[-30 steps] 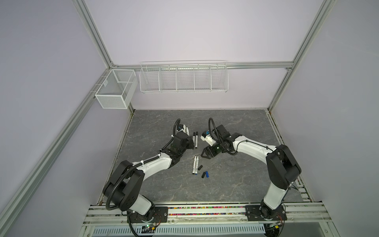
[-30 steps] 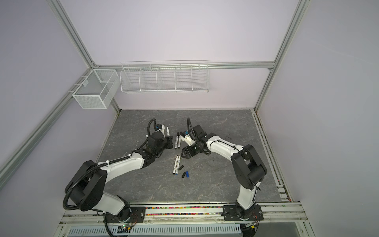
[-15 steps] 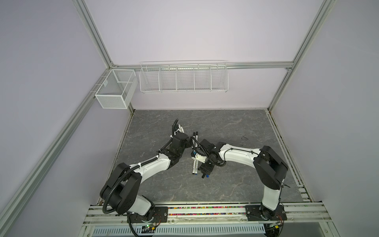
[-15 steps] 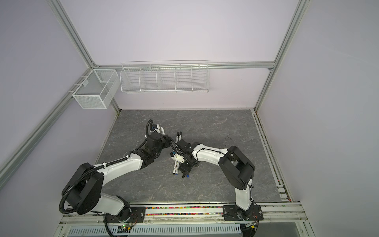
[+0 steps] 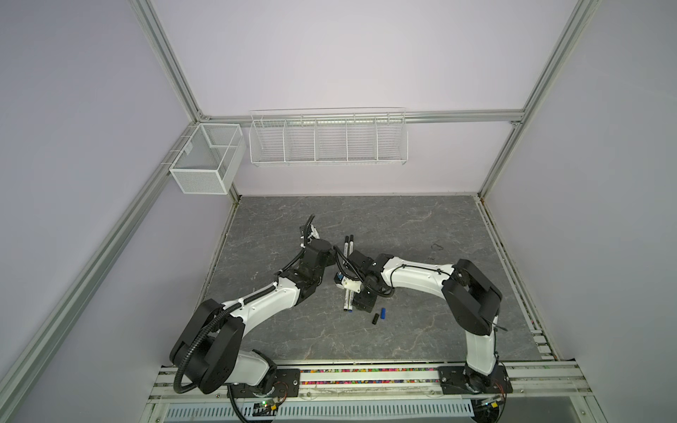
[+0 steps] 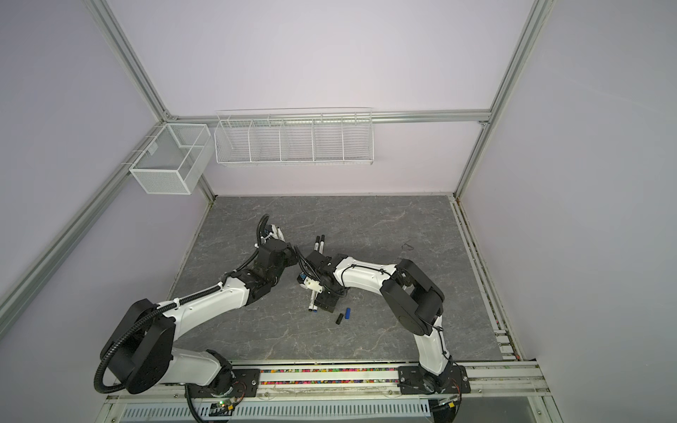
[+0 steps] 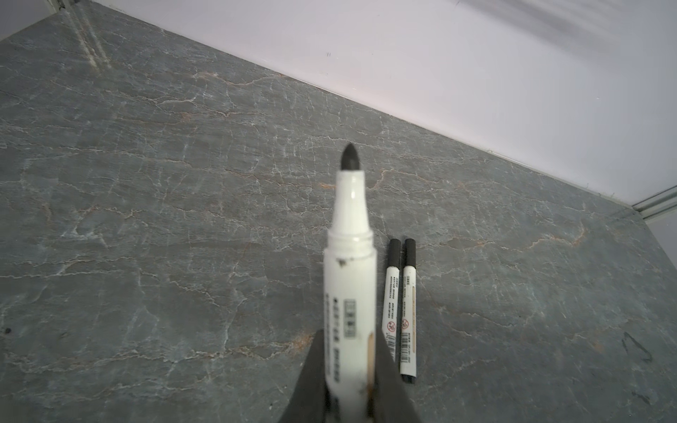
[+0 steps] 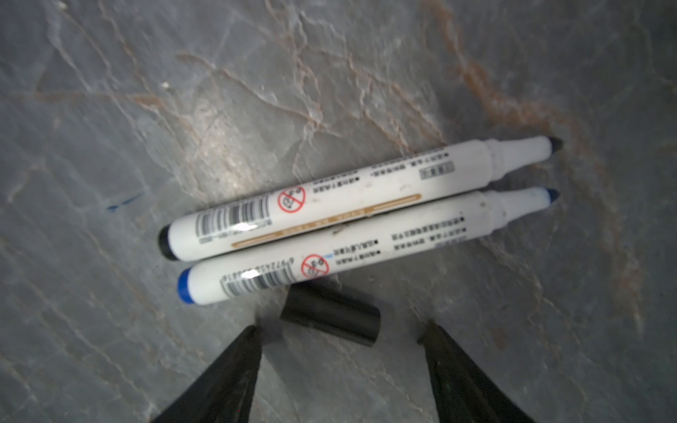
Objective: Insert the pens into the pen caps
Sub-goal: 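Lower the right gripper to the black cap on the table and grasp it, then lift the black cap with the right gripper up toward the held marker tip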
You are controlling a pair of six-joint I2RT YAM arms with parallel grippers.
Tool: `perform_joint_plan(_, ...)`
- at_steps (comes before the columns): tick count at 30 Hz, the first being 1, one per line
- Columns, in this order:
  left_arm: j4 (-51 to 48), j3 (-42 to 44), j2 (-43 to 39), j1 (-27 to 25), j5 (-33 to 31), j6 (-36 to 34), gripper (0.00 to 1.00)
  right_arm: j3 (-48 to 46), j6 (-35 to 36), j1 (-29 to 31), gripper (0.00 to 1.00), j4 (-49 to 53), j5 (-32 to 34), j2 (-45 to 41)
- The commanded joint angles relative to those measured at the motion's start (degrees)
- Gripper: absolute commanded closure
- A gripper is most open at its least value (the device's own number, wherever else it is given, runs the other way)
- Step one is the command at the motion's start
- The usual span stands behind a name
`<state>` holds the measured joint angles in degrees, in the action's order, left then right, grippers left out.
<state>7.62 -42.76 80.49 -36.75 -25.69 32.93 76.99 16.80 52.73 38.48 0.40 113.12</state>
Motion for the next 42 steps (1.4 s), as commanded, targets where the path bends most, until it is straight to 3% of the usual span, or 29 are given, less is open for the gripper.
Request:
perform_joint_plan(1,-0.93,0.72,-1.07,-0.07,-0.71,0.91,1.00,1.15,2.09,0.75,0.26,-0.61,-1.53,2.28)
perform_joint_plan(29,-0.94,1.30,-2.03,-0.08,-1.96,1.17,1.00,-0.58,-1.52,-0.87,0.26,-5.33,0.89,1.24)
perform_joint_plan(35,-0.63,1.22,-1.50,-0.07,-1.65,1.00,1.00,-2.69,-3.34,-3.50,0.27,-5.31,6.07,0.34)
perform_joint_plan(42,-0.19,1.10,-1.16,-0.06,-1.20,0.95,1.00,-3.60,-4.06,-7.93,0.27,-5.97,6.36,-2.41)
